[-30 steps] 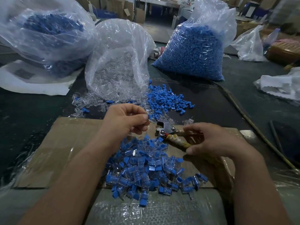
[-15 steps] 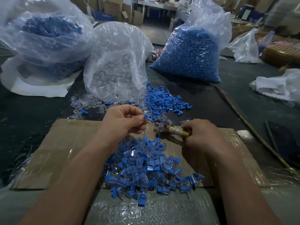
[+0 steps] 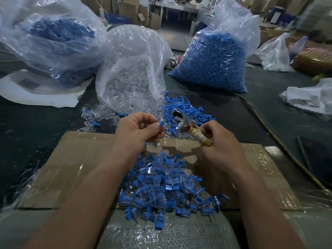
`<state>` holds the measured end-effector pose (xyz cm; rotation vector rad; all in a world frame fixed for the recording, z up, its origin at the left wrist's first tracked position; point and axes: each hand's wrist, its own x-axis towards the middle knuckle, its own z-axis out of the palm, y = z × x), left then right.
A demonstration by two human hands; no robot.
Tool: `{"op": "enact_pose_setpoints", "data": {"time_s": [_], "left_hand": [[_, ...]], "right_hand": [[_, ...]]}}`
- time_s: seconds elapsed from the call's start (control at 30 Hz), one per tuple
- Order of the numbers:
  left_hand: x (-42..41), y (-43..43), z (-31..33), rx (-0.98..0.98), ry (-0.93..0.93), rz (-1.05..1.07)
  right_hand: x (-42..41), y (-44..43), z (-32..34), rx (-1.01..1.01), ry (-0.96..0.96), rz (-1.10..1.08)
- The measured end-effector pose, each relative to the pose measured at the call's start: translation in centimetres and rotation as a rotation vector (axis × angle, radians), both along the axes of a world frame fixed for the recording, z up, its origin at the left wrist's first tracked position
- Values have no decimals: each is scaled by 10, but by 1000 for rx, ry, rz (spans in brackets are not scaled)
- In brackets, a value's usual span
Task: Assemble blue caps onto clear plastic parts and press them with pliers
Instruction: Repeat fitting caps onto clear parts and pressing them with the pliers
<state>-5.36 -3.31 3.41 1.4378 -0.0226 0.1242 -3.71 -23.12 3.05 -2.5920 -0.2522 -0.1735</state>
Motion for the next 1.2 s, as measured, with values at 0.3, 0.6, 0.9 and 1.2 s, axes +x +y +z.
{"op": "enact_pose_setpoints", "data": {"time_s": [0.3, 0.6, 0.9, 1.2], "left_hand": [[0, -1, -2, 96, -86, 58], [-2, -3, -4, 187, -127, 71], [-4, -9, -2, 247, -176, 112], [-5, -8, -2, 279, -156, 136]], "right_hand": [[-4, 10, -1, 24, 34, 106], [-6, 12, 1, 65, 91, 122], [-9, 14, 3, 62, 102, 88], [-8, 16, 0, 41, 64, 78]]}}
